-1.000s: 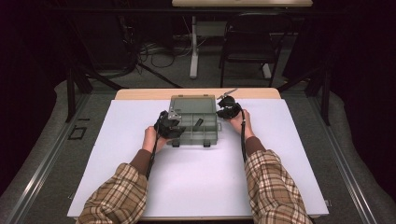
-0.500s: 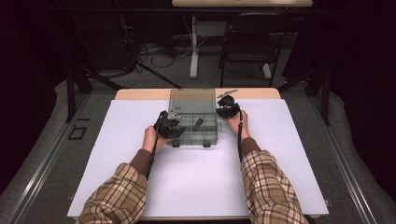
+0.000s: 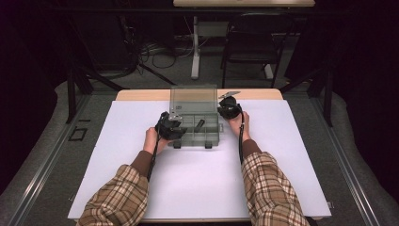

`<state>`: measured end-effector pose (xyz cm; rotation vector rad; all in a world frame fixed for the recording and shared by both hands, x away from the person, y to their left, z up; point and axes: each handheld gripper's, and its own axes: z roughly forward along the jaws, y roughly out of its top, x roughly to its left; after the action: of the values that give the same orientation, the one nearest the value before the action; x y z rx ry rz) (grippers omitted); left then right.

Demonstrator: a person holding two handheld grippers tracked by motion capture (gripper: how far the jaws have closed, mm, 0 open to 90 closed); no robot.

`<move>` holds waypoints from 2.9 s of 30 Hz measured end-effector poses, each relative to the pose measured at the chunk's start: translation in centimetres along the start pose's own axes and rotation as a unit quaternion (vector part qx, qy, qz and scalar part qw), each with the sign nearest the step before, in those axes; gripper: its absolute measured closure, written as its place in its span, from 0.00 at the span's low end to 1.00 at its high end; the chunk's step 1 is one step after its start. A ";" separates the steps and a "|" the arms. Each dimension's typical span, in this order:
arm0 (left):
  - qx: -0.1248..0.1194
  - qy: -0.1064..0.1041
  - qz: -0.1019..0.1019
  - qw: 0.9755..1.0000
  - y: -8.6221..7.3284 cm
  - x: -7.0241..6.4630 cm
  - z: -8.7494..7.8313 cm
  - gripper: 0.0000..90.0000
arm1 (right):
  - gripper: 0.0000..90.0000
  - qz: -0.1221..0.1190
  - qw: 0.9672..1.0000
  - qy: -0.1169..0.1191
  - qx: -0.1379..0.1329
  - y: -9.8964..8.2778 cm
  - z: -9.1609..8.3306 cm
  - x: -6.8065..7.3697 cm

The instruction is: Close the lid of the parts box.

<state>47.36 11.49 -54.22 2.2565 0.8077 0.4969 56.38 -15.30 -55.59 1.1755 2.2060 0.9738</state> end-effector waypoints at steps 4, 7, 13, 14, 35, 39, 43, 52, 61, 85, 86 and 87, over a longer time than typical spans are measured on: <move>0.000 0.000 -0.001 1.000 0.0 0.0 0.0 0.64 | 1.00 0.000 1.000 0.000 -0.009 0.0 0.0 -0.1; 0.000 0.000 -0.001 1.000 0.0 0.0 0.0 0.64 | 1.00 0.000 1.000 -0.002 -0.018 0.0 -0.1 0.0; 0.000 0.000 -0.001 1.000 0.0 0.0 0.0 0.64 | 1.00 -0.005 1.000 -0.008 -0.029 0.2 -0.4 0.0; 0.000 0.000 -0.001 1.000 0.0 0.0 0.0 0.64 | 1.00 -0.006 1.000 -0.009 -0.030 0.2 -0.5 0.0; 0.001 -0.001 0.001 1.000 0.0 0.0 0.0 0.64 | 1.00 -0.009 0.997 -0.003 -0.075 1.1 -2.1 -0.1; 0.001 -0.001 0.002 1.000 0.0 0.0 0.0 0.64 | 1.00 -0.010 0.997 -0.002 -0.079 1.2 -2.3 -0.1; 0.001 -0.001 0.002 1.000 0.1 0.0 0.0 0.64 | 1.00 -0.011 0.996 0.000 -0.084 1.3 -2.5 -0.1; 0.001 0.003 0.003 1.000 0.1 -0.1 0.0 0.63 | 1.00 -0.018 0.996 0.008 -0.092 1.2 -3.2 -0.1; -0.014 0.017 0.013 1.000 0.6 -0.6 -0.5 0.41 | 1.00 -0.026 0.995 0.015 -0.096 1.0 -3.6 -0.1; -0.074 0.164 0.016 0.984 6.0 3.7 -6.6 0.18 | 0.99 -0.034 0.994 0.021 -0.100 0.6 -4.1 0.2; -0.071 0.169 0.022 0.983 6.2 3.8 -6.6 0.21 | 0.99 -0.035 0.994 0.021 -0.100 0.6 -4.1 0.2; -0.067 0.175 0.027 0.982 6.4 3.9 -6.6 0.26 | 0.99 -0.034 0.994 0.021 -0.100 0.6 -4.1 0.3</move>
<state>49.28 13.58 -44.65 2.0986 0.8572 0.9647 53.84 -16.38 -52.51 0.9914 2.1082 1.1693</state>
